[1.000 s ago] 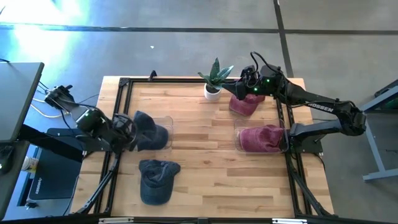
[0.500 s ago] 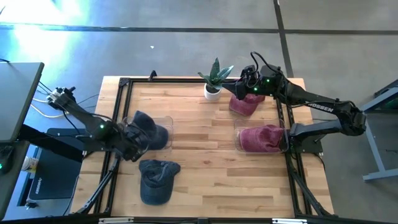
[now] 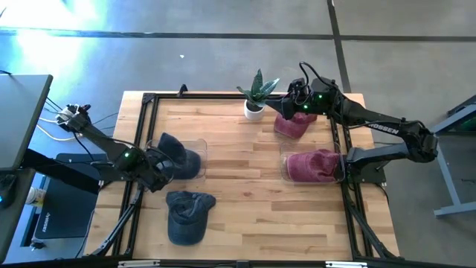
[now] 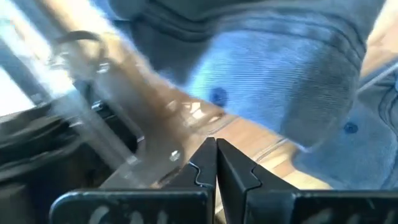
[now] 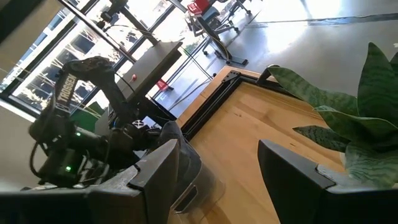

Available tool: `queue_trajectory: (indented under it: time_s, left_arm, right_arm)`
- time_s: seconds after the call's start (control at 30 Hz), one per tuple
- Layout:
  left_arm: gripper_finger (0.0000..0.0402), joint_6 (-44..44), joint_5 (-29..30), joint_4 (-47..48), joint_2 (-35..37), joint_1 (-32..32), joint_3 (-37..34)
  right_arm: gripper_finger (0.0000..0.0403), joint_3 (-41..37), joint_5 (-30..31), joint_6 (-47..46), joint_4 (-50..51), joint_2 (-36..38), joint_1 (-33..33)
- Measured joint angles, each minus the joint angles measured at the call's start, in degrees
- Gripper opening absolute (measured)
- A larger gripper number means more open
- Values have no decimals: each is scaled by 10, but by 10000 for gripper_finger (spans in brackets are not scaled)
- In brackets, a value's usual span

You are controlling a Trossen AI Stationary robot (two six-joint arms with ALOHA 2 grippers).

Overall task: Pick & Place hat
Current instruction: Put the top blue cap into the left transparent bin

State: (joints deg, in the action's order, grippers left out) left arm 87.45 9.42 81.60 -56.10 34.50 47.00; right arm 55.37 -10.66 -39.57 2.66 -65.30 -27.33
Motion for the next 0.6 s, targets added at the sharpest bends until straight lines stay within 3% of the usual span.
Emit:
queue_trajectory:
  time_s: [0.13, 0.27, 0.43, 0.6]
  left_arm:
    - [4, -10, -2, 28, 2, 0, 68]
    - [1, -56, -14, -13, 21, 0, 110]
    - [0, -77, 43, -66, 44, 0, 79]
    - [0, -66, 48, -110, 45, 0, 11]
  right_arm:
    - [215, 0, 0, 0, 1, 0, 0]
    - [215, 0, 2, 1, 2, 0, 0]
    - [215, 0, 9, 10, 4, 0, 0]
    - [215, 0, 7, 10, 6, 0, 0]
